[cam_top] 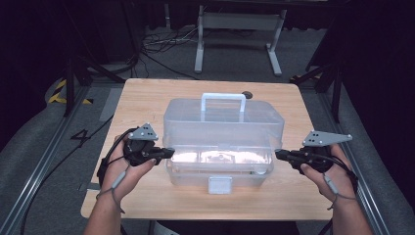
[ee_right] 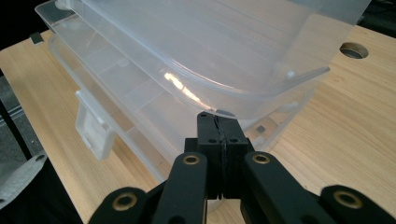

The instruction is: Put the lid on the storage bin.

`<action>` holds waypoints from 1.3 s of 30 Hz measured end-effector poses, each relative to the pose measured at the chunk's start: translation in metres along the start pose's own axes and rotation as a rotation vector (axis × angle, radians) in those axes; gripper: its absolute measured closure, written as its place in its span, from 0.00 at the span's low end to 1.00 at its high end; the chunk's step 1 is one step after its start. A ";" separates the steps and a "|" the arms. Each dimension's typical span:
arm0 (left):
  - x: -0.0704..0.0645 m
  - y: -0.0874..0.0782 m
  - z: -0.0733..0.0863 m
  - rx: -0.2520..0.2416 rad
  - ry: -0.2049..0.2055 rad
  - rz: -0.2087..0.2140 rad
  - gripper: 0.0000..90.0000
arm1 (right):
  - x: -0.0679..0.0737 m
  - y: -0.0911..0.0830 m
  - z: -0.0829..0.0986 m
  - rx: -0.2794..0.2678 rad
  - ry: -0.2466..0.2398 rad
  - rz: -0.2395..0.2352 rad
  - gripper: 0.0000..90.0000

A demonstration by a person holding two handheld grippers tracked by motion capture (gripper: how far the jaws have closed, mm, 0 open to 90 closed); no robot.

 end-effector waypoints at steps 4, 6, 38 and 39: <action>-0.002 0.001 0.001 0.022 -0.012 0.030 1.00 | -0.001 0.000 0.002 0.030 0.011 0.000 0.99; -0.002 0.001 0.001 0.031 -0.014 0.038 1.00 | -0.002 0.000 0.002 0.034 0.011 0.001 0.99; -0.006 0.000 0.010 0.167 -0.001 0.125 1.00 | -0.005 0.004 0.012 0.175 -0.012 0.010 0.99; -0.007 0.001 0.010 0.169 -0.002 0.125 1.00 | -0.005 0.004 0.013 0.181 -0.015 0.012 0.99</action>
Point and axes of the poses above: each handheld gripper's, and its own axes: y roughly forward along the jaws, z roughly out of its underside, x roughly to its left, the point moved 4 cm from there along y, roughly forward along the jaws, and after that the axes turned 15 degrees about y, right-handed, at the moved point
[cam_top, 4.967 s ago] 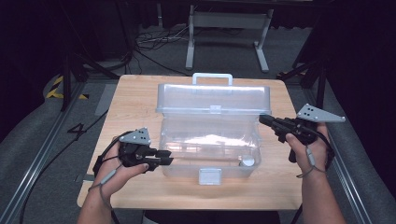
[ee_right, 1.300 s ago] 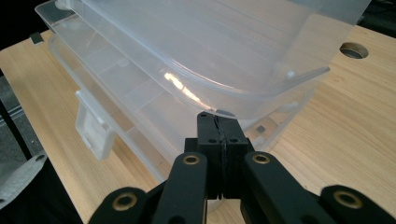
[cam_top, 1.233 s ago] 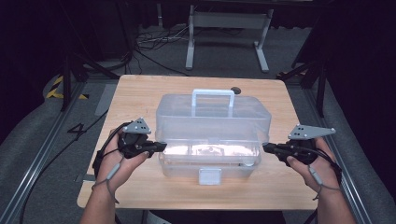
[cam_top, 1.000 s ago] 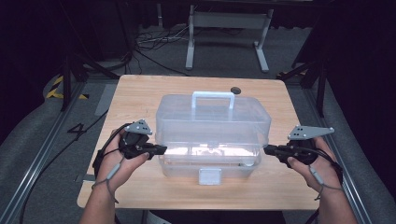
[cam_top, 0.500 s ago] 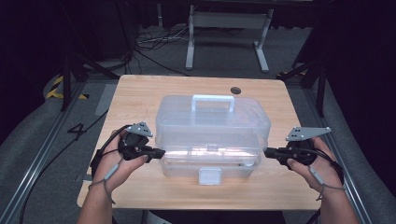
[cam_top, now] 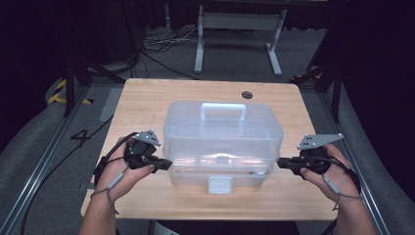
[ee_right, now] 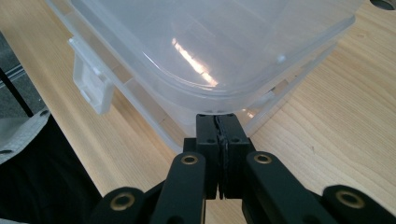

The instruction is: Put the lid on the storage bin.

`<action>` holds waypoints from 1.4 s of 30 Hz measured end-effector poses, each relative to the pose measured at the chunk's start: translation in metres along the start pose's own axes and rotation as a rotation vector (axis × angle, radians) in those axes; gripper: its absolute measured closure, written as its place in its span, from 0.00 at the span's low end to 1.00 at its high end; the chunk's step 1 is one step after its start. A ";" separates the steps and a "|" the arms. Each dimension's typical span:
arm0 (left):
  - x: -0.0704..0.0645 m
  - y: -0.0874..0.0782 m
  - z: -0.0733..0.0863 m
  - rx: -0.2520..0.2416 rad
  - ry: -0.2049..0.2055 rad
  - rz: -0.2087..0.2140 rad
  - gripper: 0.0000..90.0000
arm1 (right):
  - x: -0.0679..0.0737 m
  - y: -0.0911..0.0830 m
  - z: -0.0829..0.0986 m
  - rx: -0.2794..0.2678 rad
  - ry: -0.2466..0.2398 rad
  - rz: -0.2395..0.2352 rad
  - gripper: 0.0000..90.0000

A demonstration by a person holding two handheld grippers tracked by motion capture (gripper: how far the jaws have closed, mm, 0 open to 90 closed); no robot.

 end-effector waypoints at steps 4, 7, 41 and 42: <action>0.000 0.001 0.001 0.021 0.005 0.007 1.00 | 0.000 0.001 0.001 0.016 -0.009 0.004 0.99; -0.001 0.002 0.001 0.031 0.010 0.012 1.00 | 0.000 0.003 0.002 0.029 -0.016 0.008 0.99; -0.004 0.010 0.006 0.094 0.022 0.081 1.00 | 0.002 0.023 0.012 0.189 -0.079 0.061 0.99; -0.004 0.010 0.006 0.093 0.020 0.081 1.00 | 0.002 0.023 0.012 0.191 -0.080 0.062 0.99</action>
Point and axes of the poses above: each handheld gripper's, and its own axes: y roughly forward along the jaws, z roughly out of its underside, x roughly to its left, the point moved 4 cm from there along y, roughly forward along the jaws, and after that the axes turned 15 degrees about y, right-handed, at the moved point
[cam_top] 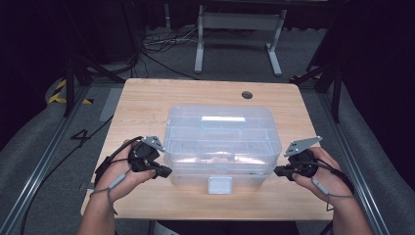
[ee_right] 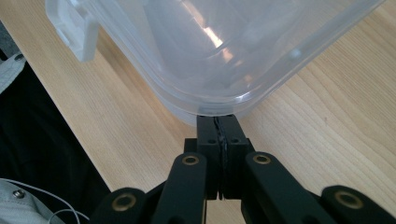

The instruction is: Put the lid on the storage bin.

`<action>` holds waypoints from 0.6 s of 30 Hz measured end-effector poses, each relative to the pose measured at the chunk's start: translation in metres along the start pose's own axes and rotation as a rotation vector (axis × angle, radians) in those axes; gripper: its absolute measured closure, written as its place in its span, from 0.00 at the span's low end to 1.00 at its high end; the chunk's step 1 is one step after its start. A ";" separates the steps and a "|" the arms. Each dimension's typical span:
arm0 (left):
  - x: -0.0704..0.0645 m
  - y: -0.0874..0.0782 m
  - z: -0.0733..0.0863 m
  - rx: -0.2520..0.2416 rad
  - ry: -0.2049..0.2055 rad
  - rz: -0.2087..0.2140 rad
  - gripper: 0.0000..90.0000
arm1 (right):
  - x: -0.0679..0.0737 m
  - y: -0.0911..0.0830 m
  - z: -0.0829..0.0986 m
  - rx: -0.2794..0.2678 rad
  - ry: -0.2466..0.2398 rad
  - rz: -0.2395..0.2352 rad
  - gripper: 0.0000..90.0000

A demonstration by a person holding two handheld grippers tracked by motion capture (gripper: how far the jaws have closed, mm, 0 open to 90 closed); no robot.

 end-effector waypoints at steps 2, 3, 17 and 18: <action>0.000 0.000 0.000 0.002 0.000 0.000 1.00 | 0.000 0.000 0.000 0.003 -0.001 0.001 0.99; 0.000 0.001 0.000 0.004 -0.002 0.000 1.00 | 0.000 0.001 0.000 0.005 -0.001 0.001 0.99; 0.004 0.007 0.005 0.049 -0.015 0.008 1.00 | -0.001 0.003 0.002 0.033 -0.001 -0.001 0.99; 0.004 0.007 0.005 0.050 -0.018 0.010 1.00 | -0.001 0.004 0.003 0.037 -0.002 0.001 0.99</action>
Point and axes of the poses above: each handheld gripper's, and its own axes: y roughly forward along the jaws, z roughly out of its underside, x roughly to its left, the point moved 4 cm from there along y, roughly forward along the jaws, and after that the axes turned 15 degrees about y, right-handed, at the moved point
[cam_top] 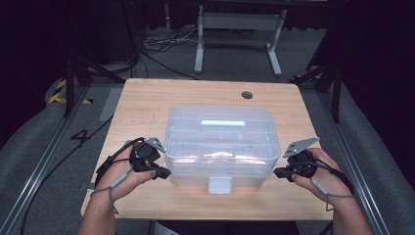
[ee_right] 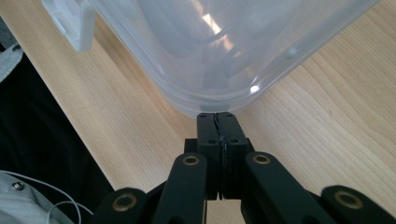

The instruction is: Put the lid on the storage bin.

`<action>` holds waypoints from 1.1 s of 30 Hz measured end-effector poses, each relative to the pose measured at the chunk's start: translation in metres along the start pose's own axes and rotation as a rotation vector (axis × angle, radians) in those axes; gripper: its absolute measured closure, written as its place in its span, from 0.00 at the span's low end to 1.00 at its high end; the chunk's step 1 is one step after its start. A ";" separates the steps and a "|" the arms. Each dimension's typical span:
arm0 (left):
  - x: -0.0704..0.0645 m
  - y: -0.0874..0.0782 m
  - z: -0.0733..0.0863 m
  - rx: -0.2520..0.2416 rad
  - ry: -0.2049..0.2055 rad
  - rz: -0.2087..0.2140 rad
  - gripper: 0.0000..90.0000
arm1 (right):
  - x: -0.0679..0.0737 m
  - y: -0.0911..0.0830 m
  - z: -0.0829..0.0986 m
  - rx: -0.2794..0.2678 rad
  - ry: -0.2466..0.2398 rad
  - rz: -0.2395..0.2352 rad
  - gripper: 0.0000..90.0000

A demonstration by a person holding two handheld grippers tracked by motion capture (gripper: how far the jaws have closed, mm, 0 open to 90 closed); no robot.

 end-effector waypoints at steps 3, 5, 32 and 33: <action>0.001 0.000 0.001 0.009 0.000 0.000 1.00 | 0.000 0.001 0.000 0.005 0.001 -0.002 1.00; 0.001 0.001 0.001 0.011 -0.004 0.002 1.00 | 0.000 0.001 0.001 0.004 0.003 -0.007 0.99; 0.001 -0.009 0.018 -0.055 -0.060 -0.041 0.88 | -0.009 -0.011 -0.001 -0.034 0.031 -0.066 0.86; 0.001 -0.010 0.020 -0.062 -0.069 -0.048 0.88 | -0.011 -0.013 -0.002 -0.042 0.033 -0.066 0.86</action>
Point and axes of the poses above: each handheld gripper's, and its own axes: y roughly forward along the jaws, z roughly out of its underside, x roughly to its left, the point moved 4 cm from there along y, roughly forward along the jaws, and after that the axes turned 15 degrees about y, right-handed, at the moved point
